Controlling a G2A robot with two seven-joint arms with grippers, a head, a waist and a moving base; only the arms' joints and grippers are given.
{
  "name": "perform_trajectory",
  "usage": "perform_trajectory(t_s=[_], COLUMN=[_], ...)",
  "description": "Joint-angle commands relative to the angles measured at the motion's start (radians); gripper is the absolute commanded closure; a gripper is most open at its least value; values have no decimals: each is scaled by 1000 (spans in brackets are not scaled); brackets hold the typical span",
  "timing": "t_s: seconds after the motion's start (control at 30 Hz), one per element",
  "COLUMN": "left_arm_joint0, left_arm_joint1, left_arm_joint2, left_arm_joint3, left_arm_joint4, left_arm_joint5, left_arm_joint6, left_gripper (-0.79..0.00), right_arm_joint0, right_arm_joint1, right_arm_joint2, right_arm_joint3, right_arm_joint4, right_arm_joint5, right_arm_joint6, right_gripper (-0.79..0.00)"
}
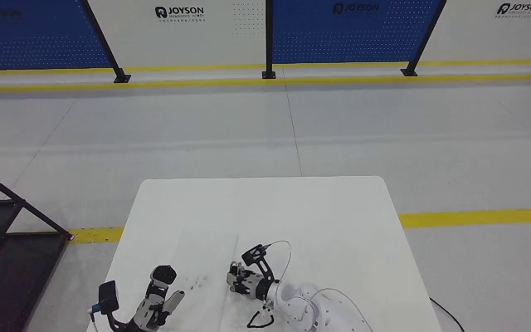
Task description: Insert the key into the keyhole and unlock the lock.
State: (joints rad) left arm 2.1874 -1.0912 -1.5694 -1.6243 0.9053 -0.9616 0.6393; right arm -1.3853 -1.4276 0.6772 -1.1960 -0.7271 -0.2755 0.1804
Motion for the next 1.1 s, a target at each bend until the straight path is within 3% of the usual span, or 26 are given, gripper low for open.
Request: perform_trajectory(t_s=[0.0,0.13,0.33,0.37,0.4,0.43,0.47,1.07], left_arm_joint0=[0,0,0,0,0,0,0,0], left_arm_joint1=[0,0,0,0,0,0,0,0], left_arm_joint2=[0,0,0,0,0,0,0,0], left_arm_joint3=[0,0,0,0,0,0,0,0], left_arm_joint4=[0,0,0,0,0,0,0,0], left_arm_joint5=[0,0,0,0,0,0,0,0], left_arm_joint6=[0,0,0,0,0,0,0,0], left_gripper=[-785,-785,-785,-785,-785,-785,-785,-785], right_arm_joint0=[-4,-9,-16,-18,-21,-23,-27,-153], right_arm_joint1=[1,4,6,7,8,10,11,67], right_arm_joint2=[0,1,4,5,7,11,14,120], right_arm_joint3=[-5,-15,-28,-32,-36,-42,-49,-263], right_arm_joint4=[-4,-18,-32,-36,-38,-41,-44,-125], right_arm_joint5=[-1,0,4,5,6,7,7,26], right_arm_joint6=[-2,-3,-15,-20,-25,-31,-36,-59], right_gripper=[-215,-317,-388,-563,-619,-754,-785,-785])
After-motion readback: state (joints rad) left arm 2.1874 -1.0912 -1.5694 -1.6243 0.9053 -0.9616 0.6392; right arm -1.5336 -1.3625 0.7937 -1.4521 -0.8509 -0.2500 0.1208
